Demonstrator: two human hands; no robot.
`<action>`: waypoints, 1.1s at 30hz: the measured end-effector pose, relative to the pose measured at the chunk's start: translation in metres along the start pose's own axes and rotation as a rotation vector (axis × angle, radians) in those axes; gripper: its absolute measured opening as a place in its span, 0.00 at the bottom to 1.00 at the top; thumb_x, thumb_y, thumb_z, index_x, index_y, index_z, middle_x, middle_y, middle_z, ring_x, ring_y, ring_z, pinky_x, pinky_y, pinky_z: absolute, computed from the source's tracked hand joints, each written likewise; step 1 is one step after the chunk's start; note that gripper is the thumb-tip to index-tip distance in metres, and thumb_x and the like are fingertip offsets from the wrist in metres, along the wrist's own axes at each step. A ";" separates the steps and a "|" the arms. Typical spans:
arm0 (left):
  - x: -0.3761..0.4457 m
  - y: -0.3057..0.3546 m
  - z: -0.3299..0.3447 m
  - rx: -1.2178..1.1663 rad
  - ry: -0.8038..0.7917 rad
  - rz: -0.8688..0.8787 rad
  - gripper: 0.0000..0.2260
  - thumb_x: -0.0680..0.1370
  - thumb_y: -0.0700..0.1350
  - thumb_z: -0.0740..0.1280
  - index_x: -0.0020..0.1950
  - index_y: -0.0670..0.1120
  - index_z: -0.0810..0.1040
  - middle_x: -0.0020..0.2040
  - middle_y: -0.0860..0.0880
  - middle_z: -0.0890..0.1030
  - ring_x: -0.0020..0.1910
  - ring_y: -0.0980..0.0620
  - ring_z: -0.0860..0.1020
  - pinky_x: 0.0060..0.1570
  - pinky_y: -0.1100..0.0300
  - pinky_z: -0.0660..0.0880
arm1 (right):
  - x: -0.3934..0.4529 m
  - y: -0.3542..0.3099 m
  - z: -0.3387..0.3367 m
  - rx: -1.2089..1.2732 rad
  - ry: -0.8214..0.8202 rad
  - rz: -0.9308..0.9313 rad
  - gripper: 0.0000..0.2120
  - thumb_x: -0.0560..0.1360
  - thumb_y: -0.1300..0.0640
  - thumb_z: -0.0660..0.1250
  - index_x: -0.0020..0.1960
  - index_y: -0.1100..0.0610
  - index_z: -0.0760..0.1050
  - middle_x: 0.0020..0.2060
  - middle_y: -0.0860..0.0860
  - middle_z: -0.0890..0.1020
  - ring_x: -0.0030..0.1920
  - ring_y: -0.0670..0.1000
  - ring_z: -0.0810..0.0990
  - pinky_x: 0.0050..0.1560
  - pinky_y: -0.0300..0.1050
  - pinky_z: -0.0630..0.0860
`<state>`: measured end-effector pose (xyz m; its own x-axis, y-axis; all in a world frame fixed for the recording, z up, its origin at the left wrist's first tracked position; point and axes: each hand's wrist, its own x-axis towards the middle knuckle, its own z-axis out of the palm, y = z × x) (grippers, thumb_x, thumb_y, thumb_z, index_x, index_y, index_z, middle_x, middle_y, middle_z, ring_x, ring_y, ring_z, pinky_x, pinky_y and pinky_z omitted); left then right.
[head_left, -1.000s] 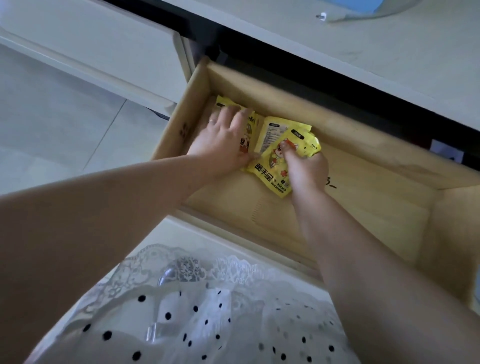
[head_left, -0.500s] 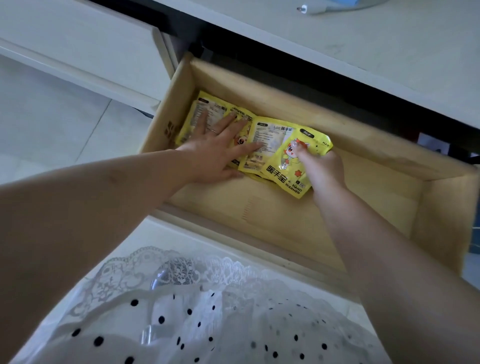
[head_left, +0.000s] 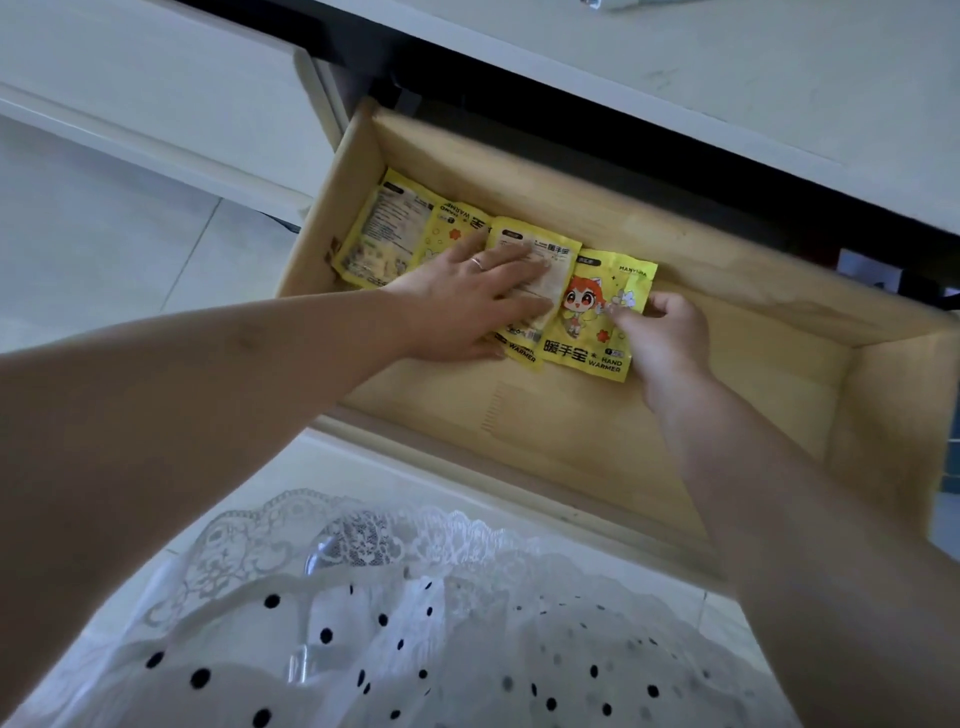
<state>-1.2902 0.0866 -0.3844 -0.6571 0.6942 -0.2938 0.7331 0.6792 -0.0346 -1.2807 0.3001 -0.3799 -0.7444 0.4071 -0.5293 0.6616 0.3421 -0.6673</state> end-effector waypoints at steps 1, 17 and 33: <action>0.004 0.004 -0.001 -0.035 0.019 -0.026 0.30 0.77 0.61 0.57 0.76 0.54 0.53 0.78 0.45 0.50 0.78 0.44 0.46 0.75 0.42 0.46 | 0.000 0.000 0.001 -0.028 0.021 -0.004 0.16 0.71 0.51 0.72 0.57 0.54 0.75 0.50 0.48 0.81 0.44 0.50 0.80 0.47 0.45 0.77; -0.007 0.025 -0.027 -0.465 0.106 -0.344 0.32 0.74 0.58 0.67 0.74 0.50 0.62 0.77 0.50 0.57 0.77 0.50 0.50 0.74 0.50 0.48 | -0.017 -0.011 -0.018 -0.237 0.115 -0.281 0.24 0.73 0.48 0.70 0.66 0.52 0.69 0.64 0.51 0.72 0.62 0.50 0.72 0.50 0.39 0.65; -0.205 0.053 -0.234 -1.538 0.440 -1.230 0.18 0.70 0.44 0.74 0.57 0.51 0.75 0.50 0.53 0.79 0.51 0.53 0.80 0.52 0.60 0.76 | -0.242 -0.176 -0.085 -0.382 -0.345 -0.496 0.18 0.70 0.51 0.73 0.58 0.54 0.75 0.58 0.50 0.78 0.59 0.49 0.76 0.52 0.38 0.69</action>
<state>-1.1578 0.0357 -0.1025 -0.7580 -0.3688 -0.5381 -0.6257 0.1779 0.7595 -1.2095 0.2134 -0.0894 -0.9100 -0.1429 -0.3892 0.1763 0.7162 -0.6753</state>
